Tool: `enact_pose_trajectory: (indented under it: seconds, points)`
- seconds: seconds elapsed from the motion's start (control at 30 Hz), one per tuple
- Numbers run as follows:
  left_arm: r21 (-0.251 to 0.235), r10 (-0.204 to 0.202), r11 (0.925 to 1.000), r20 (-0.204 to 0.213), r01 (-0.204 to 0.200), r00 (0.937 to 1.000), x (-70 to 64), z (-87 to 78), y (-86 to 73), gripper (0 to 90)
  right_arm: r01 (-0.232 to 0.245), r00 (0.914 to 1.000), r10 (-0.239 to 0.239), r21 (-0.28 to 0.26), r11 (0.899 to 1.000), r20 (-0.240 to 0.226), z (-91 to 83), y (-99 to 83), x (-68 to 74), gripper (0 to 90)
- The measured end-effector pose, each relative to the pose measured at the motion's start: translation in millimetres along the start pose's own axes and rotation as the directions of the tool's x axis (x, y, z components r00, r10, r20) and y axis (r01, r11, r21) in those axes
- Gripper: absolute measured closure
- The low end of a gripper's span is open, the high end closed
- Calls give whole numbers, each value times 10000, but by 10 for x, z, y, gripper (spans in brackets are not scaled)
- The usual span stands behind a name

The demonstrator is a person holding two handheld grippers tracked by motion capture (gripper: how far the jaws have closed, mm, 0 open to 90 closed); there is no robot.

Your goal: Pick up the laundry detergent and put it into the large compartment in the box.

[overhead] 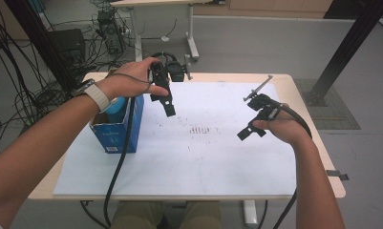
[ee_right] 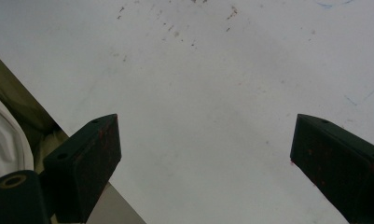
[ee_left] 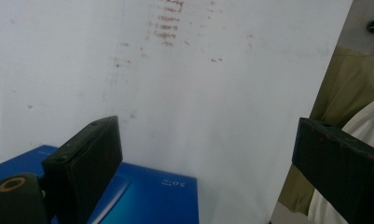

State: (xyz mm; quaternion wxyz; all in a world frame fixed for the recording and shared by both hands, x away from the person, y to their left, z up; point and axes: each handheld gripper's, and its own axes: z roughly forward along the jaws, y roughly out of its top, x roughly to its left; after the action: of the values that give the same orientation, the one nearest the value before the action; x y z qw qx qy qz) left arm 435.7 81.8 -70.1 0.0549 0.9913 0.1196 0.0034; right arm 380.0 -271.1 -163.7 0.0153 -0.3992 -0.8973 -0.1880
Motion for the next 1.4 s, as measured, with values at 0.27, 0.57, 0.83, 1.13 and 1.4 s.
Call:
enact_pose_trajectory:
  seconds: [0.27, 0.57, 0.83, 1.13, 1.4]
  points:
    - [-109, -26, 9999, -8, 26, 10000, -12, -20, -59, 81, 36, 10000, -36, -16, 10000, 42, -12, 6, 23, 83]
    - [-131, -55, 9999, 86, 56, 9999, 17, 10, -92, 82, 97, 10000, -97, -33, 9999, -9, 14, 44, 29, 83]
    - [-152, -1, 9999, 155, 4, 9999, 38, 41, -65, 82, 72, 10000, -72, -32, 10000, -23, 21, 46, 0, 82]
    - [-215, 21, 9998, 207, -16, 9998, 47, 64, -47, 82, -7, 10000, 7, -6, 10000, -41, 38, 19, -32, 83]
    - [-266, 50, 9996, 238, -43, 9997, 34, 73, -40, 83, -1, 10000, 1, -7, 10000, -40, 37, 21, -31, 83]
